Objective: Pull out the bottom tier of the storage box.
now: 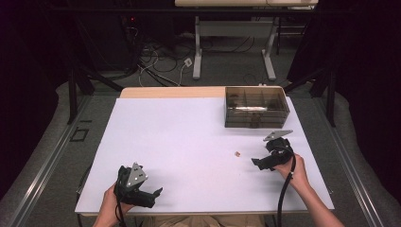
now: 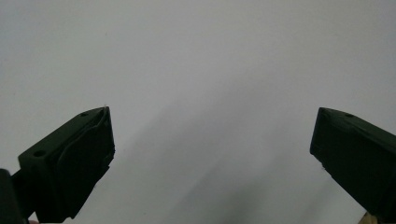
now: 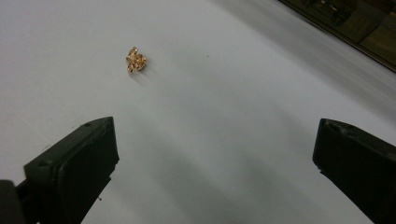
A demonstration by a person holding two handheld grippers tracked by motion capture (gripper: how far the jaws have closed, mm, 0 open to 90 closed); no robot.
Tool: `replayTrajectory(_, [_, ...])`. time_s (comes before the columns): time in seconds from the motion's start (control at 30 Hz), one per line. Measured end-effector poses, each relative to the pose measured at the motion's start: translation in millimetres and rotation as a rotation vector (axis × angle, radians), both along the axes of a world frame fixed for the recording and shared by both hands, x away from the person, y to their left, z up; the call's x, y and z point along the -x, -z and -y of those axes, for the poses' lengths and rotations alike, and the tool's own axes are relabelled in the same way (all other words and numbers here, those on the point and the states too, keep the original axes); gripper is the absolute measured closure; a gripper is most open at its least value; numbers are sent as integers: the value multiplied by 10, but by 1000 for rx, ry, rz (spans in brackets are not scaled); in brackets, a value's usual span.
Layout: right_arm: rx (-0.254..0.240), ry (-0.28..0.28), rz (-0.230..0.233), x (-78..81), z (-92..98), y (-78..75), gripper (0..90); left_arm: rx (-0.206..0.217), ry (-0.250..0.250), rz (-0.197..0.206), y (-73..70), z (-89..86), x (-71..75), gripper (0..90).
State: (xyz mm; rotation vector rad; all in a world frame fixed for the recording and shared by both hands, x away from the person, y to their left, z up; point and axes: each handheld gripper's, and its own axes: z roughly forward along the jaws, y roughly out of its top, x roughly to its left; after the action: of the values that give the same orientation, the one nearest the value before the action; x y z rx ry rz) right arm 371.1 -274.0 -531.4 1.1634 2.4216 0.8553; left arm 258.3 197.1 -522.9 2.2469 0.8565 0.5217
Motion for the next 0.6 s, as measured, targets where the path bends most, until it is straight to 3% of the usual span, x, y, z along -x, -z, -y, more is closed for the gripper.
replayTrajectory(0.33, [-2, 36, -9, -140, -2, 1, 0, -4, 0, 4, 2, 2, -1, 0])
replayTrajectory(0.6, [-45, 77, -27, -246, 20, 4, 0, -3, 0, 4, 3, 3, -1, 0])
